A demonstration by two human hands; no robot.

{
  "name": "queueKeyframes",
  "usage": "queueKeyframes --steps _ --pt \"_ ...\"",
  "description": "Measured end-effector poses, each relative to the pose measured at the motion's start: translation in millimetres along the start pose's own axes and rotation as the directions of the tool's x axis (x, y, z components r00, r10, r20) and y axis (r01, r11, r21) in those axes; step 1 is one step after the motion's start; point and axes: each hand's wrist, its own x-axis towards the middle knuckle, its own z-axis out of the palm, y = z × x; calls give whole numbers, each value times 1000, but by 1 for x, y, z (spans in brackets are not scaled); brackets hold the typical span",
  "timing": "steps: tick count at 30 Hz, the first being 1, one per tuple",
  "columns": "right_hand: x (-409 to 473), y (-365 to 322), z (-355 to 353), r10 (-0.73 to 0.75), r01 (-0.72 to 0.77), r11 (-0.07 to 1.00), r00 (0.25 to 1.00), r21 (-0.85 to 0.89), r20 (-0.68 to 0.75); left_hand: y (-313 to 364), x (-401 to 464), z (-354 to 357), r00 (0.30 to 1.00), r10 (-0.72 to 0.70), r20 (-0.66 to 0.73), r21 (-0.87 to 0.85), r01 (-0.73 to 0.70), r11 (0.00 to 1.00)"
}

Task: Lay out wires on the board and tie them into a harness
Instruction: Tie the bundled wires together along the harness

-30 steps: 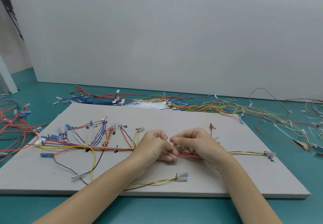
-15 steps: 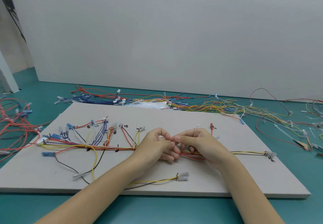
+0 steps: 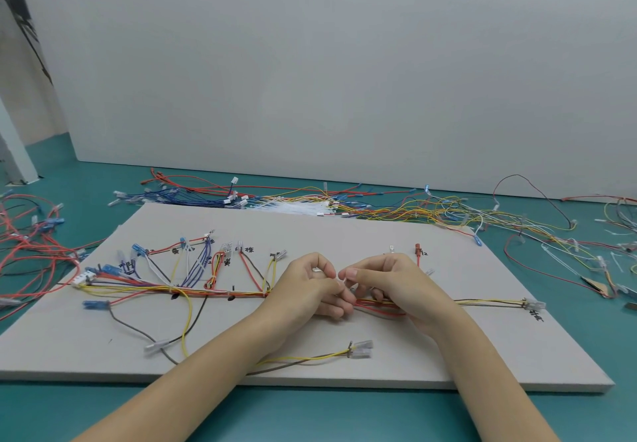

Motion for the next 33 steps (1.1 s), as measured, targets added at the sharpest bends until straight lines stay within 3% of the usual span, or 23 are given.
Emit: queueKeyframes --steps 8,13,16,20,29,33 --pt "0 -2 1 29 -29 1000 1000 6 -10 1 0 1 1000 -1 12 4 1 1000" --pt "3 -4 5 50 -51 984 999 173 11 -1 -2 0 1000 23 13 -29 -23 999" --pt "3 -5 4 -3 12 991 998 133 -66 -2 -5 0 1000 18 -16 11 -18 1000" --pt "1 -5 4 -100 104 990 994 91 -54 1 -7 -1 1000 -4 -16 53 5 999" --pt "3 -4 9 -115 125 969 992 215 -57 4 -5 -2 997 -62 -47 0 62 998" --pt "2 -2 12 -191 206 969 975 134 -117 0 -4 -2 995 -11 -99 121 23 992"
